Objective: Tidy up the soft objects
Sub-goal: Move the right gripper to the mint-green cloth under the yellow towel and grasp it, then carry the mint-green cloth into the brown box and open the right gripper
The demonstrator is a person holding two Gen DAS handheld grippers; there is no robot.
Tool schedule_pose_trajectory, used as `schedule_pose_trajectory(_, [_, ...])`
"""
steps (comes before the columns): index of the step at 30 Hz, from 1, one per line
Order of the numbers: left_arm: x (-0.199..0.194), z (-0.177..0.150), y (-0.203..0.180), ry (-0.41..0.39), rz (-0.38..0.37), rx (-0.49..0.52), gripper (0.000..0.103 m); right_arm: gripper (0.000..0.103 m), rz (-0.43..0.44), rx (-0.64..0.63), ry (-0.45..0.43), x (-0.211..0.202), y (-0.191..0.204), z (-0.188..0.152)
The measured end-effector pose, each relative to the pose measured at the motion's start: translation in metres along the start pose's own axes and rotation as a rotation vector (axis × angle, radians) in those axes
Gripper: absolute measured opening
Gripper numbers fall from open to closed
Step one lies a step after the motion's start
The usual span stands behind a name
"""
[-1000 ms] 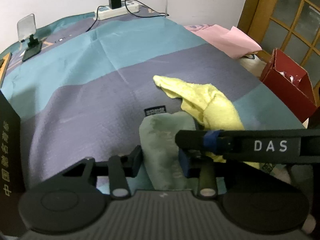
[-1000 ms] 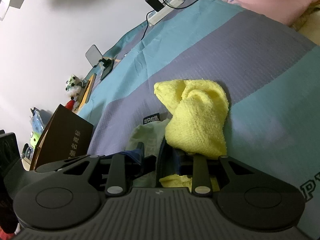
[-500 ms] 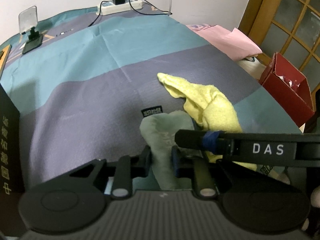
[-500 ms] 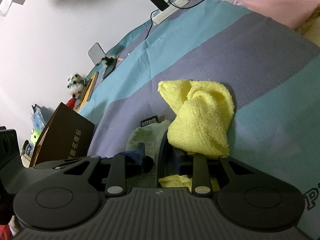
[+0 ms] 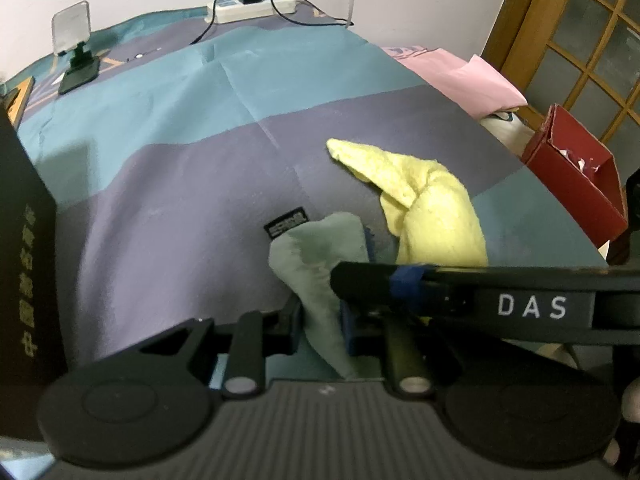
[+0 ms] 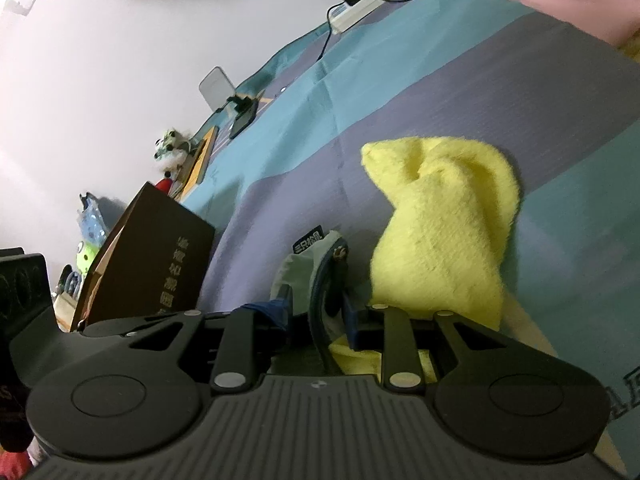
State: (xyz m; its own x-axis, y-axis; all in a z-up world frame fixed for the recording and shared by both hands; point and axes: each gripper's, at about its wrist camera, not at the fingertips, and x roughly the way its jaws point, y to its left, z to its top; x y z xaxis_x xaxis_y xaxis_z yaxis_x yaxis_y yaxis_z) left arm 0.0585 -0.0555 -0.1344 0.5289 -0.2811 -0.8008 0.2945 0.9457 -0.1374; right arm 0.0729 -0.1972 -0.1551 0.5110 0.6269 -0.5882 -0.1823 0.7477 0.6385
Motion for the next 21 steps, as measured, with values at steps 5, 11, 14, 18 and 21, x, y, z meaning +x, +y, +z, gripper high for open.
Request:
schedule_pose_trajectory(5, [-0.011,-0.01,0.004,-0.005,0.008,-0.01,0.013,0.008,0.025,-0.008,0.024,0.001,0.008,-0.005])
schedule_pose_trajectory(11, [-0.03,-0.029,0.012,-0.002,0.024,-0.037,0.009,0.008,0.06,-0.035,0.076,0.005,0.021,-0.013])
schedule_pose_trajectory(14, [-0.045,-0.042,0.017,-0.01,0.039,-0.052,0.009,0.008,0.091,-0.059,0.108,0.007,0.03,-0.019])
schedule_pose_trajectory(18, [-0.065,-0.061,0.026,-0.014,0.056,-0.088,0.008,0.008,0.135,-0.1,0.154,0.011,0.045,-0.03])
schedule_pose_trajectory(21, [-0.082,-0.076,0.032,-0.023,0.079,-0.099,0.008,0.009,0.167,-0.143,0.196,0.017,0.061,-0.039])
